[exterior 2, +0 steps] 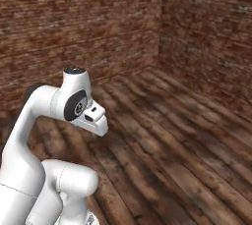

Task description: Place one of the steaks on the plate and the other in the bowl. Then place the bowl in the fridge.

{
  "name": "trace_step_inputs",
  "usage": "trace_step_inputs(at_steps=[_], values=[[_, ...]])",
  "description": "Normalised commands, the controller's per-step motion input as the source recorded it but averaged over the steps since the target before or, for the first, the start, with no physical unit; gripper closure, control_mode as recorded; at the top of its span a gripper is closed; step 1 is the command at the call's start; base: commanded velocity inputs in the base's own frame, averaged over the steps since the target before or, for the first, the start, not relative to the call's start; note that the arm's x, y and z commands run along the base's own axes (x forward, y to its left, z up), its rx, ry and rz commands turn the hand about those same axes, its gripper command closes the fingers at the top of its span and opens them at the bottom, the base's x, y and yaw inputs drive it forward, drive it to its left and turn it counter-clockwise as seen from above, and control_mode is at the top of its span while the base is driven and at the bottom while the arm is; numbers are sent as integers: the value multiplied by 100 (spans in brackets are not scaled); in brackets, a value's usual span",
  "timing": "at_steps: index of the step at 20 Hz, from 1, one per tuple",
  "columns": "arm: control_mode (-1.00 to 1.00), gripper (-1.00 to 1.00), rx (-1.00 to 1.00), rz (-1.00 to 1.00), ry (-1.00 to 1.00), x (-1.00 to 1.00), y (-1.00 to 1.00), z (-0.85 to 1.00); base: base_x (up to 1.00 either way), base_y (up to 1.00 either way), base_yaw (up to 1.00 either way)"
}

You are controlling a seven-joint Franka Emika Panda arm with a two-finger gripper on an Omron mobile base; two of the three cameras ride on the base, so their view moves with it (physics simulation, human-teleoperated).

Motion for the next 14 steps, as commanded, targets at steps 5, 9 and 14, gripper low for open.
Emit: trace_step_inputs(at_steps=[5, 9, 14], values=[[100, -100, 0, 0, 0, 0, 0, 0, 50, 10, 76], [100, -100, 0, 0, 0, 0, 0, 0, 86, 0, 82], [100, -100, 0, 0, 0, 0, 0, 0, 94, -43, 50]])
